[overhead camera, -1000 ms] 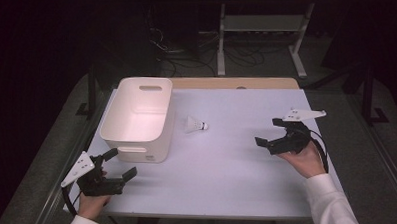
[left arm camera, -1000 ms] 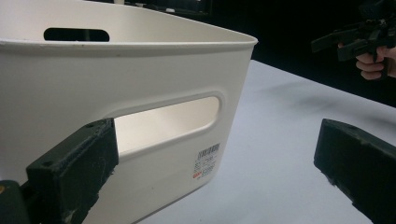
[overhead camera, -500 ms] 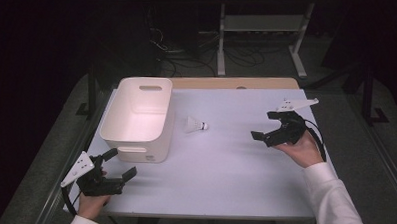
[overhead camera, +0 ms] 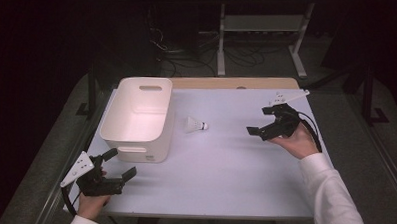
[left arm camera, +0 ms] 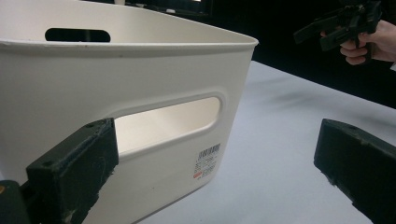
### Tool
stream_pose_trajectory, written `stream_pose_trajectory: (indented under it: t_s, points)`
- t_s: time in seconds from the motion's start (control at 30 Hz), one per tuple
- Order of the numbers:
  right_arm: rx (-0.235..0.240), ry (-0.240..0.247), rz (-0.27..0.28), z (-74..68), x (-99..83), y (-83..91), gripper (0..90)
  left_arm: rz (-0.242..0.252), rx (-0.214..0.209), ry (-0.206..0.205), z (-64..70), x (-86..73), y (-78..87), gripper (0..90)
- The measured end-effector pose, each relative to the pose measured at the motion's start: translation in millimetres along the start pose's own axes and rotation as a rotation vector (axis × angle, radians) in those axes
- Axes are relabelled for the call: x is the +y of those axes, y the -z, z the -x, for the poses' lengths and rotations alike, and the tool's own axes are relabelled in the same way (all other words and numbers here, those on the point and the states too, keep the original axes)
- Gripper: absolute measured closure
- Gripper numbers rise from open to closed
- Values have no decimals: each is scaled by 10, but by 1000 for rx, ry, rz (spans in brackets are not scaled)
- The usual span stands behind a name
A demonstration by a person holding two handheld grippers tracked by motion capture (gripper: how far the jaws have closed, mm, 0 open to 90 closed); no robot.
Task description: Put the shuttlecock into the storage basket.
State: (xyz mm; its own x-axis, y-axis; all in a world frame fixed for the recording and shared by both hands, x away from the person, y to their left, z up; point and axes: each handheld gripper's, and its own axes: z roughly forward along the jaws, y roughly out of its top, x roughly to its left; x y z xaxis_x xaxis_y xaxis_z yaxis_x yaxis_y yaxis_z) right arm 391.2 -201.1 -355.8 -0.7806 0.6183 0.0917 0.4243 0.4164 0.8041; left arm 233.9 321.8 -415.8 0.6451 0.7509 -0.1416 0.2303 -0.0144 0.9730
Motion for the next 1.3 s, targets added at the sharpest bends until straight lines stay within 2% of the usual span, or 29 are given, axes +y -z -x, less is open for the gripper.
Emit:
stream_pose_trajectory:
  t_s: [0.23, 0.53, 0.93, 1.1, 1.3]
  points:
    - [6, 2, -27, 12, 54, -48, 0, 0, 1, 1, 0, -1, -1, 0]
    - [19, 32, -50, 19, 167, -114, 0, -1, 2, -1, -3, -1, 1, 0]
    - [46, 71, -80, -57, 346, -251, 0, 1, -1, 2, 3, -1, 3, 0]
    - [74, 64, -88, -40, 409, -313, 0, 2, -3, 5, 7, -1, 3, 0]
    - [78, 66, -103, -9, 507, -378, 0, 3, -1, 5, 4, -1, 5, 0]
